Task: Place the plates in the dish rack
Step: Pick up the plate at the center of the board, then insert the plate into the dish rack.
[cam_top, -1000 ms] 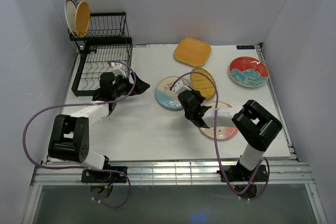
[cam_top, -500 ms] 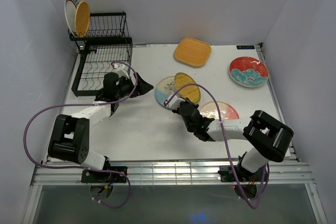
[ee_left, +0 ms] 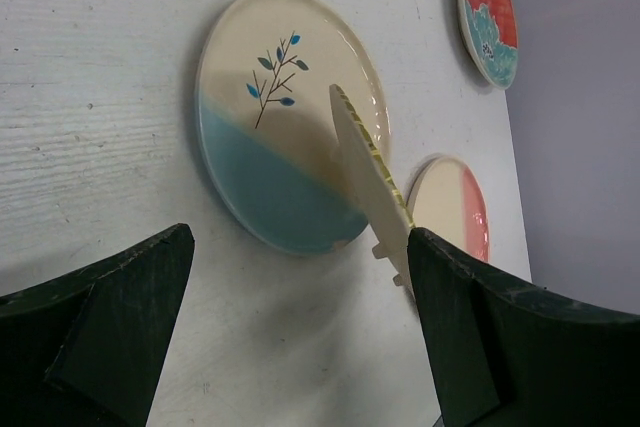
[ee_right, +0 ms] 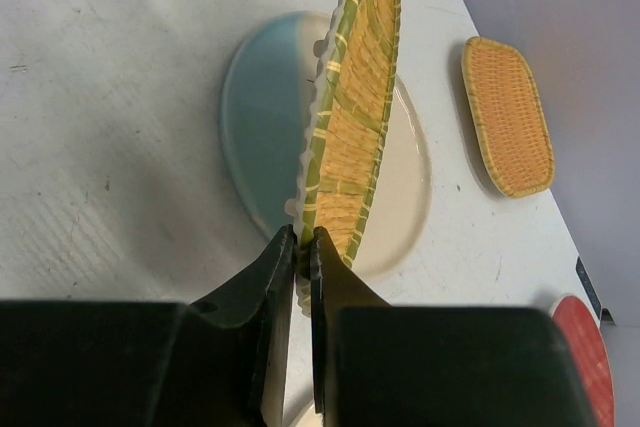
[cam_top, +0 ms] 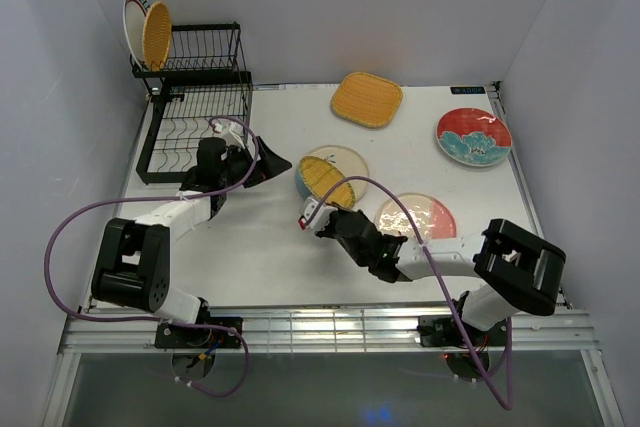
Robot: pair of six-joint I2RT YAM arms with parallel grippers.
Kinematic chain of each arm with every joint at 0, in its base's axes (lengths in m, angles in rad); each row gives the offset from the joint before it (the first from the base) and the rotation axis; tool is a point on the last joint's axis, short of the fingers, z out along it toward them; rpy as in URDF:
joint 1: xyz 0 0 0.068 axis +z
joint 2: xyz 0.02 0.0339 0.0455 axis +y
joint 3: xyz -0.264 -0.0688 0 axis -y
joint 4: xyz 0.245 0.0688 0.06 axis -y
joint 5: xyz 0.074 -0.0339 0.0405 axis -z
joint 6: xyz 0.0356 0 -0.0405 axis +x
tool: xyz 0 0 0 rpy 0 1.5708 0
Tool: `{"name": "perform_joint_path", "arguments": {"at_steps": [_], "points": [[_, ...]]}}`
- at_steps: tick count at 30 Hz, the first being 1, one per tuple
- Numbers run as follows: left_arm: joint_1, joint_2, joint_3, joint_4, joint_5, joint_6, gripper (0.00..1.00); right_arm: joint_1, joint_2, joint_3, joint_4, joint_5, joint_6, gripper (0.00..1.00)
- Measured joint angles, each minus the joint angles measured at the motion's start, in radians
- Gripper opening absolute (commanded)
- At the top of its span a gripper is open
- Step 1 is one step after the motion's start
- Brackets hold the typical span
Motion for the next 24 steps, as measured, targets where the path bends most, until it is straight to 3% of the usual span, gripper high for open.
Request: {"name": "perform_joint_path", "arguments": {"at_steps": [11,20,24], "points": [[0.000,0.007,0.051,-0.099,0.020,-0.026,0.97,0.048,0.112,0.072,-0.016,0.016,-0.045,0.08],[0.000,0.057,0.105,-0.179,0.055,-0.042,0.79,0.098,0.210,0.136,0.020,0.081,-0.108,0.08],[0.000,0.057,0.105,-0.184,0.057,-0.047,0.64,0.110,0.230,0.147,0.040,0.101,-0.135,0.08]]}}
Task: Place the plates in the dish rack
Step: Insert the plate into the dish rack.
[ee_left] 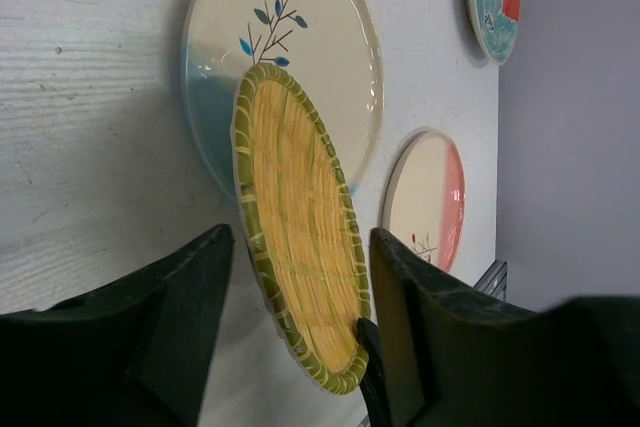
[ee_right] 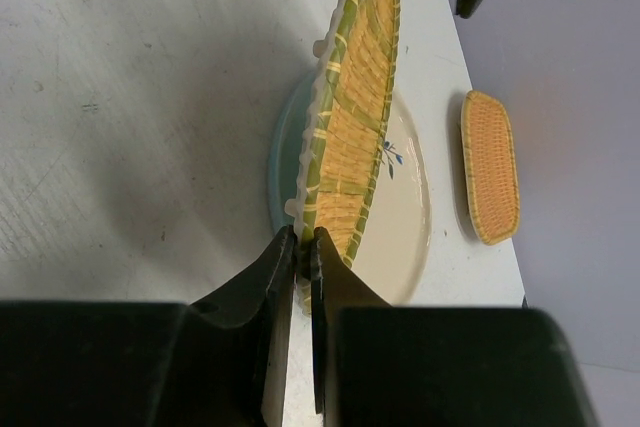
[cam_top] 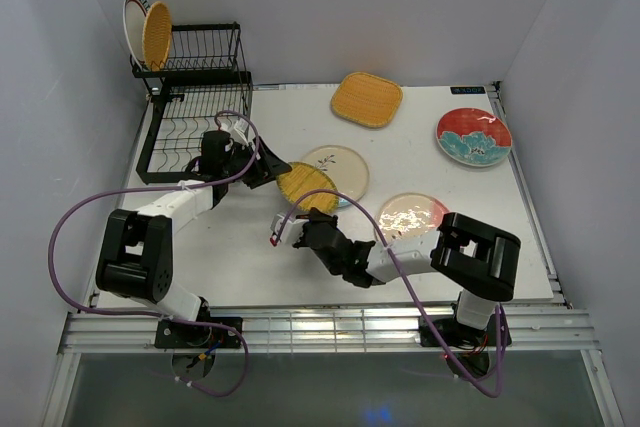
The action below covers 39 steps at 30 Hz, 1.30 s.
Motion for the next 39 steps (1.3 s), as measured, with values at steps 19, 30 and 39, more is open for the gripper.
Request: {"name": "perform_joint_path", "arguments": {"at_steps": [19,30,39], "points": [[0.001,0.014,0.000,-0.007,0.003,-0.006,0.17,0.019,0.048,0.023,0.059,0.064,-0.062,0.08],[0.000,0.016,0.005,-0.028,-0.005,0.003,0.00,0.032,0.064,0.038,0.089,0.084,-0.092,0.64],[0.000,-0.001,-0.010,-0.003,-0.040,0.022,0.00,0.038,0.042,0.032,0.092,0.049,-0.077,0.77]]}}
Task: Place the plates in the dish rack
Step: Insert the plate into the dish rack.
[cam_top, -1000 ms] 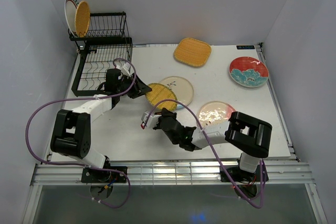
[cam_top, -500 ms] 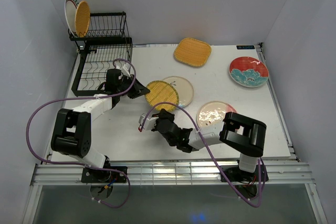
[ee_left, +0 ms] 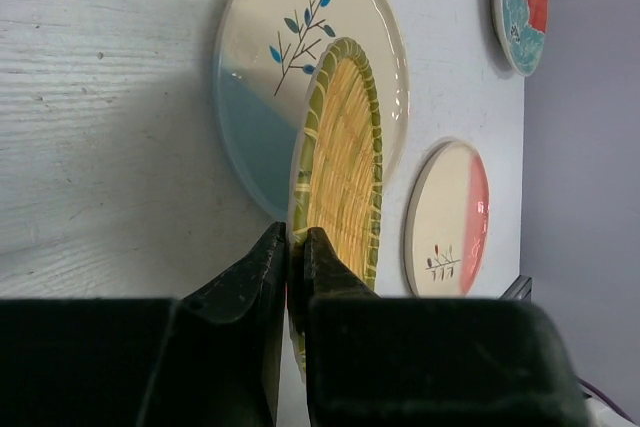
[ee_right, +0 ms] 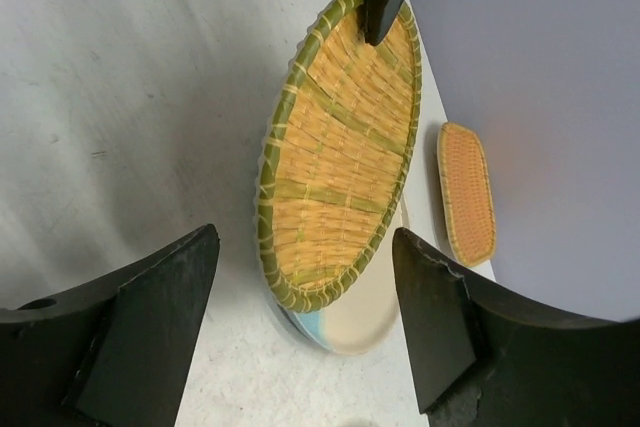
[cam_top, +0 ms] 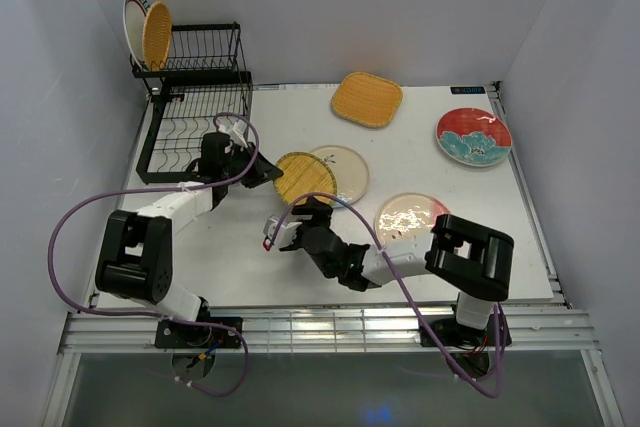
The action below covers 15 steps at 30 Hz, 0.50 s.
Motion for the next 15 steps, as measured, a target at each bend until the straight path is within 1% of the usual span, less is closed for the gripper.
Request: {"name": "perform_joint_path", "arguments": {"at_steps": [3,4,8,9,11,15], "points": [[0.000,-0.035,-0.022,0.010,-0.031,0.008,0.00,0.004,-0.076,-0.043,-0.018,-0.060,0.036,0.82],[0.000,-0.048,-0.028,0.010,-0.042,0.010,0.00,0.005,-0.113,-0.067,-0.021,-0.077,0.047,0.86],[0.000,-0.087,-0.037,0.018,-0.076,0.033,0.00,0.007,-0.296,-0.183,-0.006,-0.152,0.106,0.97],[0.000,-0.094,-0.037,0.020,-0.084,0.041,0.00,0.007,-0.341,-0.214,0.001,-0.167,0.122,0.98],[0.000,-0.108,-0.037,0.023,-0.101,0.066,0.00,0.007,-0.422,-0.269,0.019,-0.195,0.150,0.94],[0.000,-0.143,-0.036,0.024,-0.136,0.144,0.00,0.007,-0.539,-0.344,0.031,-0.206,0.206,0.91]]}}
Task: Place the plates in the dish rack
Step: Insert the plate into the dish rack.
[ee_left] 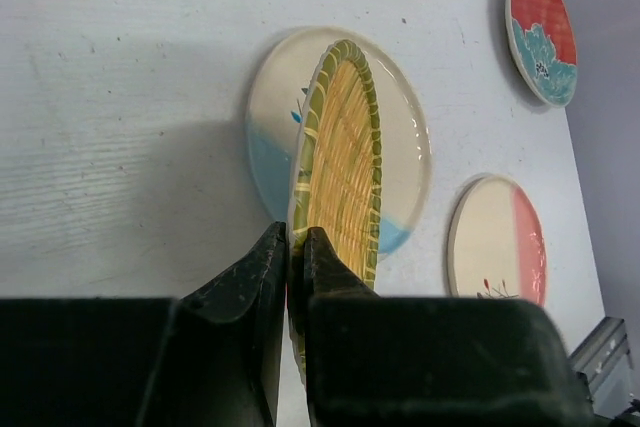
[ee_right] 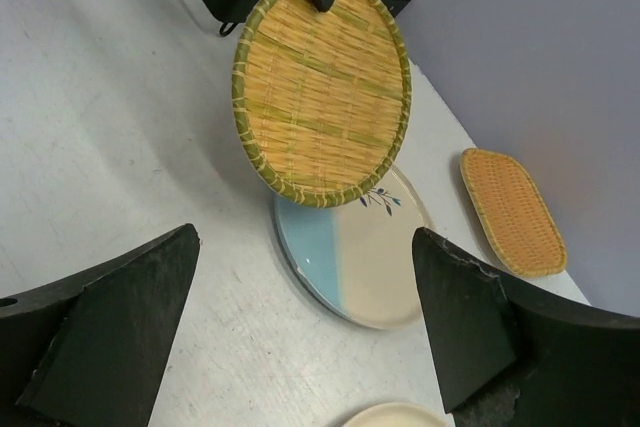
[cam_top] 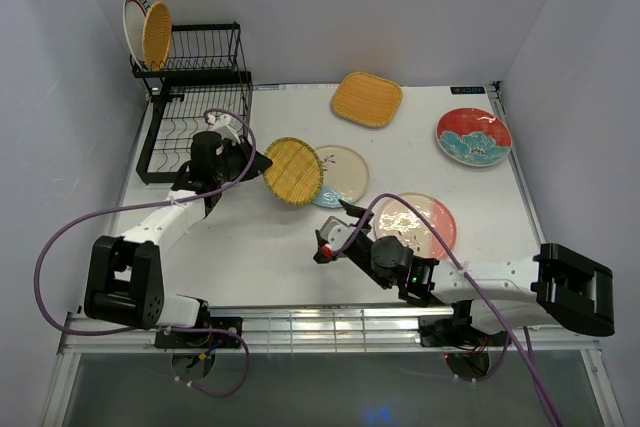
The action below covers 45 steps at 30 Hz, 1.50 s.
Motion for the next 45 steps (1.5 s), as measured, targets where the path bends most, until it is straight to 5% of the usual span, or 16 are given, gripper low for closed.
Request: {"name": "perform_joint_path", "arguments": {"at_steps": [9,16,23,34,45], "points": [[0.000,-0.103,0.097,-0.019,-0.051,0.195,0.00,-0.021,-0.132,-0.075,0.028,0.106,0.100,0.90],[0.000,-0.131,0.387,-0.108,-0.137,0.285,0.00,-0.047,-0.214,-0.143,0.036,0.158,0.154,0.90],[0.039,-0.056,0.639,-0.179,-0.208,0.360,0.00,-0.058,-0.250,-0.156,0.034,0.184,0.224,0.90],[0.305,0.258,1.004,-0.293,-0.230,0.411,0.00,-0.072,-0.166,-0.095,-0.033,0.220,0.326,0.90],[0.318,0.383,1.243,-0.366,-0.249,0.485,0.00,-0.072,-0.116,-0.049,-0.055,0.191,0.362,0.90]]}}
